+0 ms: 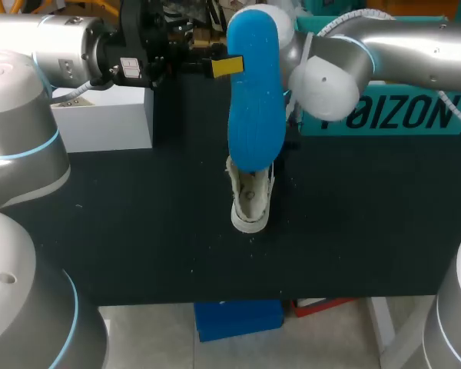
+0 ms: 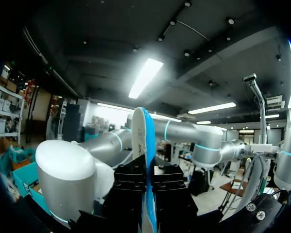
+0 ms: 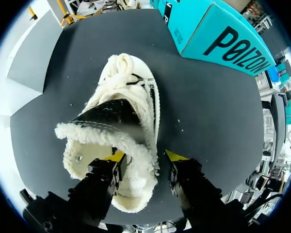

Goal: Take the shoe out of the shoebox, open the shoe tongue, remove and reinsert the insole, then place the shoe into the shoebox

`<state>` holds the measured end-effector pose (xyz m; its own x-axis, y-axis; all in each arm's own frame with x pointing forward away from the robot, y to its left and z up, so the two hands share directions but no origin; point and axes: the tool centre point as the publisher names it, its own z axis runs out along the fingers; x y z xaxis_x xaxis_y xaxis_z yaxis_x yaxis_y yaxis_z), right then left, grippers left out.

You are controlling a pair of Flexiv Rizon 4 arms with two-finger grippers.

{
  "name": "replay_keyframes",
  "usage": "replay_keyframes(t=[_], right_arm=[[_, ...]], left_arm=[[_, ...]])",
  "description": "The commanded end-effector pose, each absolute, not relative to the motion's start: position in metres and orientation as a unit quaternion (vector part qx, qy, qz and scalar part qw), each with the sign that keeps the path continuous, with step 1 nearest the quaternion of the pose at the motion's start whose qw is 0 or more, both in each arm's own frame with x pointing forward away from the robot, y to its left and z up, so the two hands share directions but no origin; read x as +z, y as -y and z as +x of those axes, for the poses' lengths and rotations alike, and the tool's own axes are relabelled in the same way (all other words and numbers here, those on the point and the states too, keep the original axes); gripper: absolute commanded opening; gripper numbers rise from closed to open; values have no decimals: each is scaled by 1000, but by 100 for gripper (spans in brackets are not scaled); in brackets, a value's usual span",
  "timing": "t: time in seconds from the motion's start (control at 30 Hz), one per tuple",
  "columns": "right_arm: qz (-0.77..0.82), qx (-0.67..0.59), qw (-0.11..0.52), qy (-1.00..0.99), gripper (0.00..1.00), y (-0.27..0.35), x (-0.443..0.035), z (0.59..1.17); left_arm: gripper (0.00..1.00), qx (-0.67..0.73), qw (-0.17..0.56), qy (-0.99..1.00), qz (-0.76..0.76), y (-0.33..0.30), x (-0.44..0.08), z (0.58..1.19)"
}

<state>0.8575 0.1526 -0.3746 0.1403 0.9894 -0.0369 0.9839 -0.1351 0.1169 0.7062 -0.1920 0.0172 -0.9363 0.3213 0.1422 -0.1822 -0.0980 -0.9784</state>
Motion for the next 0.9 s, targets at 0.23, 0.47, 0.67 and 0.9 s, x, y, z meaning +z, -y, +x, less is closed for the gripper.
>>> replay_keyframes(t=[0.23,0.47,0.67,0.9], right_arm=[[739,178,-91,-643,100,-131,-340,854],[686,307,-155,-641,100,-131,-309,856],[616,414,-187,-644,100,-131,-286,855],[616,414,-187,-644,100,-131,-286,855]], left_arm=[[0,740,168,649,-53,194,16,706],[0,740,168,649,-53,194,16,706],[0,740,168,649,-53,194,16,706],[0,740,168,649,-53,194,16,706]])
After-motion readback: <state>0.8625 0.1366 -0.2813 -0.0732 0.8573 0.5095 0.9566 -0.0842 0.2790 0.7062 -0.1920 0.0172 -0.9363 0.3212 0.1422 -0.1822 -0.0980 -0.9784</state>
